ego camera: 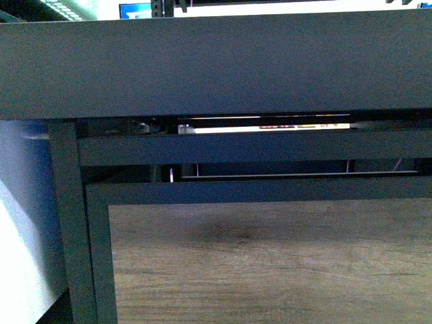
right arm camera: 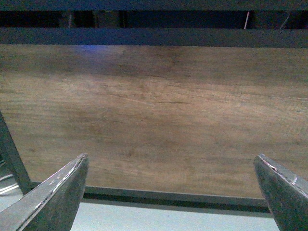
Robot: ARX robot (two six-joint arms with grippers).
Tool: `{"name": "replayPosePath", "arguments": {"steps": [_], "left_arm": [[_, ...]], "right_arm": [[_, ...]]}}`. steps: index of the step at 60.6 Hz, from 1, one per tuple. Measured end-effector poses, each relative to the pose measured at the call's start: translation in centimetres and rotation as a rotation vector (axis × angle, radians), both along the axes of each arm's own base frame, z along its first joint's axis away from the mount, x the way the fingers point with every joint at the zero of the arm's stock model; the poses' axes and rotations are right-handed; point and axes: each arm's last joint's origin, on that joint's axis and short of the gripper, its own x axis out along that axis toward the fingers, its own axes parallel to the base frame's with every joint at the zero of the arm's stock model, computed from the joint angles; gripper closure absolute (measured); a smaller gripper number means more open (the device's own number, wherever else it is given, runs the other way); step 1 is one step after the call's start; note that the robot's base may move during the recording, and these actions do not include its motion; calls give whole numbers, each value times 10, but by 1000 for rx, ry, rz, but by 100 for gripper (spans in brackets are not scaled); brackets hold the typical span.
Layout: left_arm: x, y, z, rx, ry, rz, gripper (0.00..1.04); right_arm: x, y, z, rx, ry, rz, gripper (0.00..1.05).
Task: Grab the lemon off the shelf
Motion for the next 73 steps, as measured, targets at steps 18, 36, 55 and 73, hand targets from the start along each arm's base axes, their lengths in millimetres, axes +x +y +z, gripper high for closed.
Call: {"name": "replayPosePath", "arguments": {"steps": [18, 36, 55, 73], "left_arm": [[0, 0, 0, 0, 0, 0, 8], [0, 0, 0, 0, 0, 0, 8], [0, 0, 0, 0, 0, 0, 8], [0, 0, 0, 0, 0, 0, 8]], "right_arm": [[0, 0, 0, 0, 0, 0, 2], [0, 0, 0, 0, 0, 0, 2], [0, 0, 0, 0, 0, -1, 2], [0, 0, 0, 0, 0, -1, 2]]}}
